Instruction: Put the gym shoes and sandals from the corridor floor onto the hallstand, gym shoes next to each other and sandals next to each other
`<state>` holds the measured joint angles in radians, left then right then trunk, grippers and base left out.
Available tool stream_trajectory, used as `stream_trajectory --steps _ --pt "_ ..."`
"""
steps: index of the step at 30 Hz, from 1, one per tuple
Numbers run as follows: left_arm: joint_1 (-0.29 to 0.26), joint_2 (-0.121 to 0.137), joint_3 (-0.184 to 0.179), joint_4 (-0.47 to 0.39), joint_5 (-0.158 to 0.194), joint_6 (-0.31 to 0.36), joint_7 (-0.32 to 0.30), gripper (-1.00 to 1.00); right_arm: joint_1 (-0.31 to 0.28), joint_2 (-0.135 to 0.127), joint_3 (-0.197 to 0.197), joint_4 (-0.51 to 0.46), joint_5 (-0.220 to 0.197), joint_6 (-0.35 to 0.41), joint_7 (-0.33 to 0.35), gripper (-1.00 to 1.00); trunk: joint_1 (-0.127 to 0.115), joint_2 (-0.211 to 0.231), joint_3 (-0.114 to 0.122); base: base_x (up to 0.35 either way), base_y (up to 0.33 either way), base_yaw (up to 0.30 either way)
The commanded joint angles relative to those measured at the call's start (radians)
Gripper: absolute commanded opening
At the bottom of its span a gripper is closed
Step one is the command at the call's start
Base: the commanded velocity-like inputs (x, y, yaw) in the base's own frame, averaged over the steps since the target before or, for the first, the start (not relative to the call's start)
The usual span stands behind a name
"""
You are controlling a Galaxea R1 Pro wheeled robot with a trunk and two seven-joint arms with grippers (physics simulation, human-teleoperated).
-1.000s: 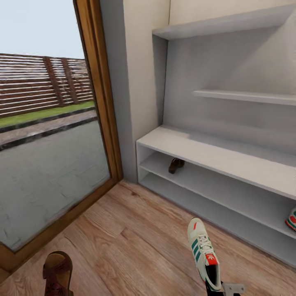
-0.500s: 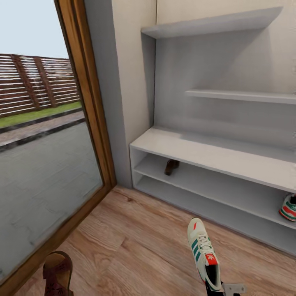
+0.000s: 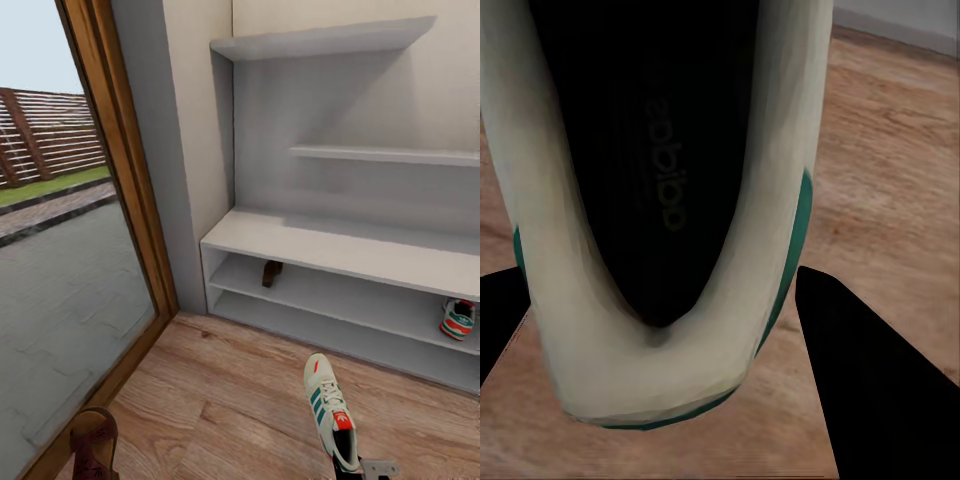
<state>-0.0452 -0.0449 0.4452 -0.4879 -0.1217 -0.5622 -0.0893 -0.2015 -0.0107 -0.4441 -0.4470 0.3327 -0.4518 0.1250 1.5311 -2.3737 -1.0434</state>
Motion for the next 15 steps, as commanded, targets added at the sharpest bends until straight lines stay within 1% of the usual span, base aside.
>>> stream_trajectory --steps 1,8,9,15 --pt "-0.001 -0.001 0.009 0.000 -0.012 -0.002 -0.006 -1.00 -0.001 0.001 -0.008 0.000 0.003 -0.004 0.009 -1.00 0.000 0.000 -0.001 0.025 0.315 -0.263" --pt "-0.001 -0.001 0.009 0.000 -0.012 -0.002 -0.007 -1.00 -0.001 0.000 -0.008 -0.001 0.003 -0.004 0.009 -1.00 0.000 0.000 -0.001 0.007 0.313 -0.263" --pt "-0.001 -0.001 0.009 0.000 -0.012 -0.002 -0.007 -1.00 -0.001 0.000 -0.008 -0.001 0.003 -0.004 0.009 -1.00 0.000 0.000 -0.001 0.001 0.197 -0.263" --pt "-0.001 -0.001 0.009 0.000 -0.013 -0.002 -0.007 -1.00 -0.001 0.000 -0.008 -0.001 0.003 -0.004 0.009 -1.00 0.000 0.000 -0.001 0.000 0.060 -0.263"
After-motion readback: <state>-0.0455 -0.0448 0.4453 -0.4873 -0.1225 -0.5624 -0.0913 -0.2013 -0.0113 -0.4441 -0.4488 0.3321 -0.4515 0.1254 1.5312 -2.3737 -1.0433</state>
